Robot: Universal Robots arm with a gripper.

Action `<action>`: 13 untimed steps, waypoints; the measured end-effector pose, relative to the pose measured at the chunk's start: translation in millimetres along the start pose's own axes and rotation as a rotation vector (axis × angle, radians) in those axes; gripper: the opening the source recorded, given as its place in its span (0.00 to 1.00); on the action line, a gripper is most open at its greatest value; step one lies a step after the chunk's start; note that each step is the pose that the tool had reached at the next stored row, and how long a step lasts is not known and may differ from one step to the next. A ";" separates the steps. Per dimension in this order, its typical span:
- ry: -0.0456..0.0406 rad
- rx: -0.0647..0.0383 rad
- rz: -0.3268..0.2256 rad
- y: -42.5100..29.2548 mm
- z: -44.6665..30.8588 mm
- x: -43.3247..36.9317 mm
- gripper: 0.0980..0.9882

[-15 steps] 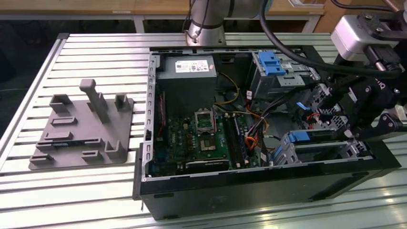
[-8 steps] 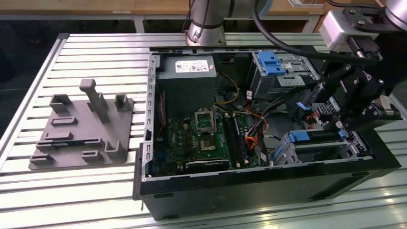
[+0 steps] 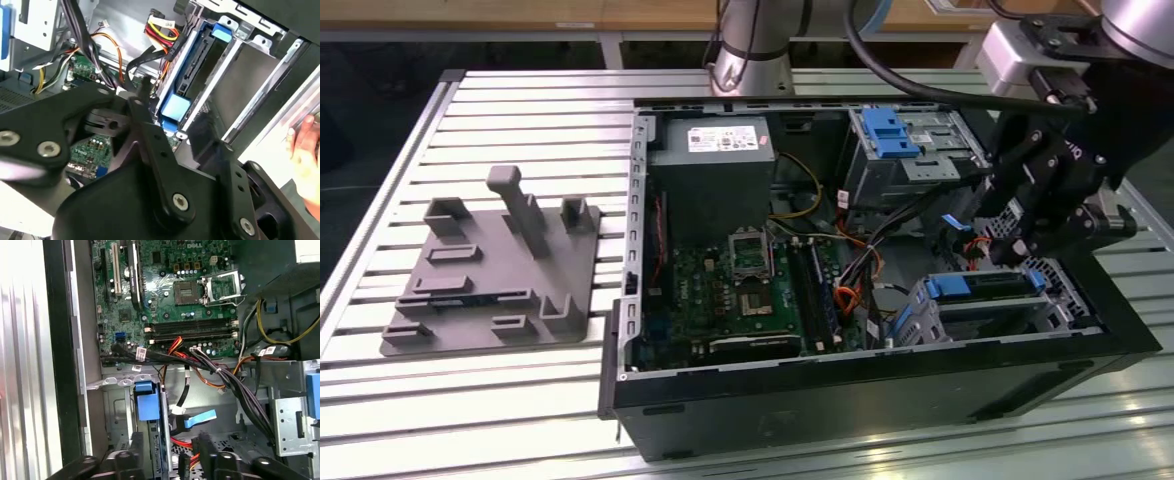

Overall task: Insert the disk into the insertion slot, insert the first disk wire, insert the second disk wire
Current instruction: 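Insert the first disk wire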

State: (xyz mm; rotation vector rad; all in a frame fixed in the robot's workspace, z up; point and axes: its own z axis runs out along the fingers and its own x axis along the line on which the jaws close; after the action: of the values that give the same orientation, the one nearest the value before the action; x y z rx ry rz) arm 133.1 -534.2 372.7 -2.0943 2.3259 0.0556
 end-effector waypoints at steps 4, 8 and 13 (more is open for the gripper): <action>0.0236 0.002 0.000 -3.9 3.8 -4.4 0.44; 0.0376 0.003 0.001 -11.2 7.5 -7.1 0.44; 0.0601 0.002 -0.001 -18.5 12.0 -8.5 0.44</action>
State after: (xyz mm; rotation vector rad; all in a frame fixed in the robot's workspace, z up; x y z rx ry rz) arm 152.2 -527.3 360.7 -2.1248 2.3571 -0.0101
